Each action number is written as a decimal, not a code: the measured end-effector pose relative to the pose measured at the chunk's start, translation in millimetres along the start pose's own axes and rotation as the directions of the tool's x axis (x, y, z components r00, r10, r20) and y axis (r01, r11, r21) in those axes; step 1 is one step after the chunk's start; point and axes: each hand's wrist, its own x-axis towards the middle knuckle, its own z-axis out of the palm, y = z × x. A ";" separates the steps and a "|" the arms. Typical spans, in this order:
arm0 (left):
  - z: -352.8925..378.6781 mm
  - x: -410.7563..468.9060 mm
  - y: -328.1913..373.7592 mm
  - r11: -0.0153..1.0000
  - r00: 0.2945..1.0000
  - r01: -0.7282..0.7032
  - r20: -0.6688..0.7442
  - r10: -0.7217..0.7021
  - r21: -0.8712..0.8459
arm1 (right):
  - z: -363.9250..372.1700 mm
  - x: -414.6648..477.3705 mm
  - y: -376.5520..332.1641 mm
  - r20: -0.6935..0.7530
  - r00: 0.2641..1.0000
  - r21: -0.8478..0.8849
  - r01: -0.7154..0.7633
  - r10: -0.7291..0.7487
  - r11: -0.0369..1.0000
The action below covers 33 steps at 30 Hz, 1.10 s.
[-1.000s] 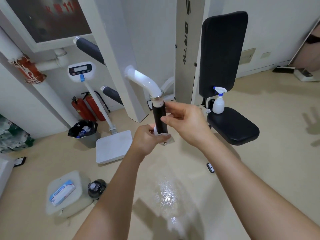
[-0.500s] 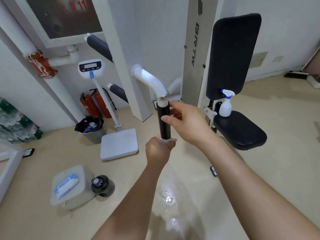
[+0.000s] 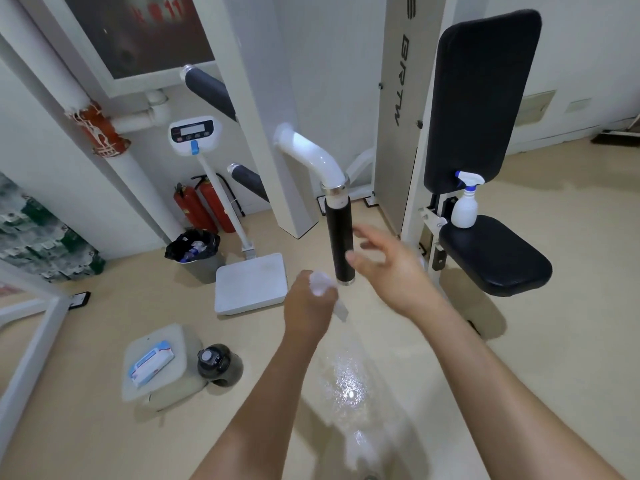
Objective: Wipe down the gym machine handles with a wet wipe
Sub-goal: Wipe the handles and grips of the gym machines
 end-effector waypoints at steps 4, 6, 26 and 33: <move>12.5 -27.9 6.0 0.998 0.959 -0.063 0.276 0.066 -0.021 | 20.1 -41.5 46.2 0.303 0.905 0.343 -0.395 0.297 0.852; 6.1 -37.2 2.1 0.999 0.911 -0.041 0.410 0.046 -0.022 | 25.3 -49.3 55.5 0.231 0.919 0.430 -0.391 0.320 0.814; -16.0 -12.5 15.2 0.977 0.981 -0.192 0.008 0.192 0.095 | 57.0 21.9 52.9 -0.253 0.938 0.210 -0.186 0.237 0.960; -19.4 -4.0 14.0 0.971 0.978 -0.210 0.034 0.207 0.114 | 59.8 -14.9 41.1 -0.360 0.932 -0.125 -0.088 0.038 0.988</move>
